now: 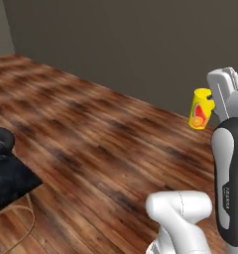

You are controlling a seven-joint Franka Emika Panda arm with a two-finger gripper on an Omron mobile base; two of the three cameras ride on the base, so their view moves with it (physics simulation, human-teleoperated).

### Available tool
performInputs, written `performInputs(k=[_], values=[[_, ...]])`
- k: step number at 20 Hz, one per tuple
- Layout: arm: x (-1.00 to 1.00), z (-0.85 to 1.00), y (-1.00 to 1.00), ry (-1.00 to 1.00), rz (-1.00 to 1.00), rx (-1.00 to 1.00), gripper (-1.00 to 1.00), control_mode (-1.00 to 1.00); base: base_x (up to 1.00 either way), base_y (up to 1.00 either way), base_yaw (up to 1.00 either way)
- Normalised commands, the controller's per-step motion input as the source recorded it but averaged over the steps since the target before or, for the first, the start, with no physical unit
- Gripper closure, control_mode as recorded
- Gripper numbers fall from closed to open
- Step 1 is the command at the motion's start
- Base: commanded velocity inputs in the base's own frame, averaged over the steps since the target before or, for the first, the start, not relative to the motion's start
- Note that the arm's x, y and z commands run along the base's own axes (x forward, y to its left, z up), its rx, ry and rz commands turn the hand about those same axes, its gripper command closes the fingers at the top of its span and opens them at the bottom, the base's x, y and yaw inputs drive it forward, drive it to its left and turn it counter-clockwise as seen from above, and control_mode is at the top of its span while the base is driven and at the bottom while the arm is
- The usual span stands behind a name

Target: There is a tray on the dining counter. Grab the cup, mug, and pitcher and place them on the tray. The pitcher may be placed next to the tray if it cannot fit the tray.

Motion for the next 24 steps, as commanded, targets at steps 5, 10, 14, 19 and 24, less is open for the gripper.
performInputs(k=[5,10,14,19,24], values=[[0.00,0.00,0.00,0.00,0.00,0.00,1.00,1.00,0.52,-0.82,0.54],[0.00,0.00,0.00,0.00,0.00,0.00,1.00,1.00,0.54,-0.84,0.49],[0.00,0.00,0.00,0.00,0.00,0.00,1.00,1.00,0.49,-0.95,0.44],[0.00,0.00,0.00,0.00,0.00,0.00,1.00,1.00,0.48,-1.00,0.41],[0.00,0.00,0.00,0.00,0.00,0.00,1.00,1.00,0.56,-0.98,0.40]])
